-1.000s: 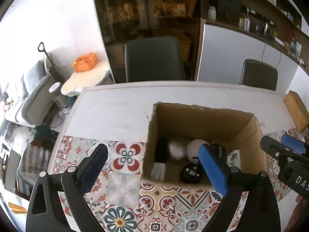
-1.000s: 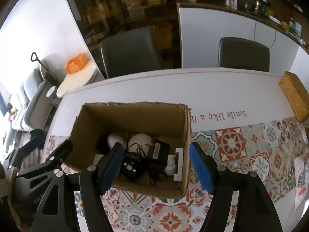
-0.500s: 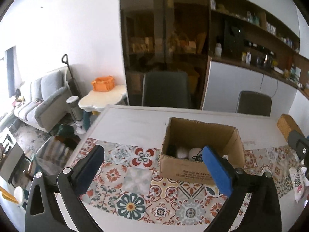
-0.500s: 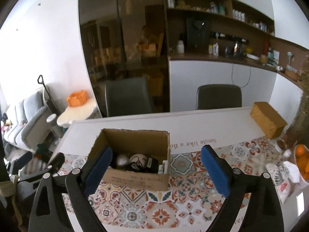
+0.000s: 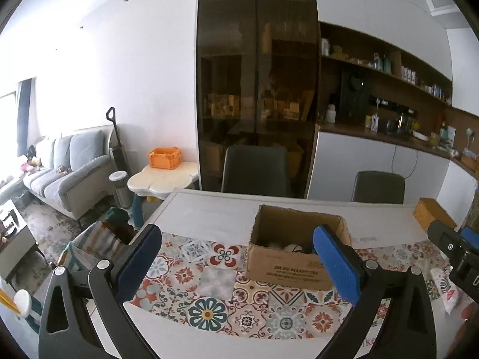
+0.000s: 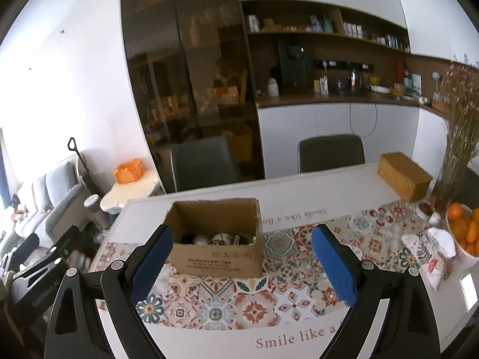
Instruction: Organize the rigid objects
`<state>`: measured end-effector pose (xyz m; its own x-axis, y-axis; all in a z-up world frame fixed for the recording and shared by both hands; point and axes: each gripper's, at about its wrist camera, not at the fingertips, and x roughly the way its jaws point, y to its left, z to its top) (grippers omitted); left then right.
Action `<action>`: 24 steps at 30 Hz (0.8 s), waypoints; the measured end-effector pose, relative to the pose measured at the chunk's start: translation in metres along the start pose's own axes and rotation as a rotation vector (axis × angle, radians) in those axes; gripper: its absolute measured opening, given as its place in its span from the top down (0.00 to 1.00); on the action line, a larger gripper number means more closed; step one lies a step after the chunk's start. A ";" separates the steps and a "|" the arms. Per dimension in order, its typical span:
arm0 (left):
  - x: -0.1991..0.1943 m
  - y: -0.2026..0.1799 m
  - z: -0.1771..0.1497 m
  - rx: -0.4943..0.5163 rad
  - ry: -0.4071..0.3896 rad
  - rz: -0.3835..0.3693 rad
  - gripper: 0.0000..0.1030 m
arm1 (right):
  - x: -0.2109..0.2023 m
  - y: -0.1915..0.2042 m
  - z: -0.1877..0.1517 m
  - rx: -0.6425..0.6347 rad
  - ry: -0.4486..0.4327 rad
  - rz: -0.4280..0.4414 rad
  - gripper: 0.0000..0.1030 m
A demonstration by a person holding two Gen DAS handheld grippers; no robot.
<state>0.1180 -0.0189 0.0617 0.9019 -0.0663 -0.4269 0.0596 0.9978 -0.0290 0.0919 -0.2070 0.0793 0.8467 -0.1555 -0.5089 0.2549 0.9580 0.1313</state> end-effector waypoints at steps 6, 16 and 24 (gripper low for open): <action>-0.025 0.008 -0.002 0.005 -0.046 0.038 0.00 | -0.029 0.010 -0.004 -0.031 -0.069 0.026 0.09; -0.040 0.012 -0.015 0.020 -0.034 0.034 0.00 | -0.048 0.017 -0.013 -0.060 -0.106 0.053 0.09; -0.046 0.009 -0.015 0.025 -0.050 0.032 0.00 | -0.051 0.014 -0.018 -0.048 -0.094 0.061 0.09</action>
<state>0.0705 -0.0070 0.0676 0.9236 -0.0353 -0.3817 0.0409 0.9991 0.0065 0.0439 -0.1816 0.0916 0.9005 -0.1158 -0.4191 0.1803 0.9766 0.1176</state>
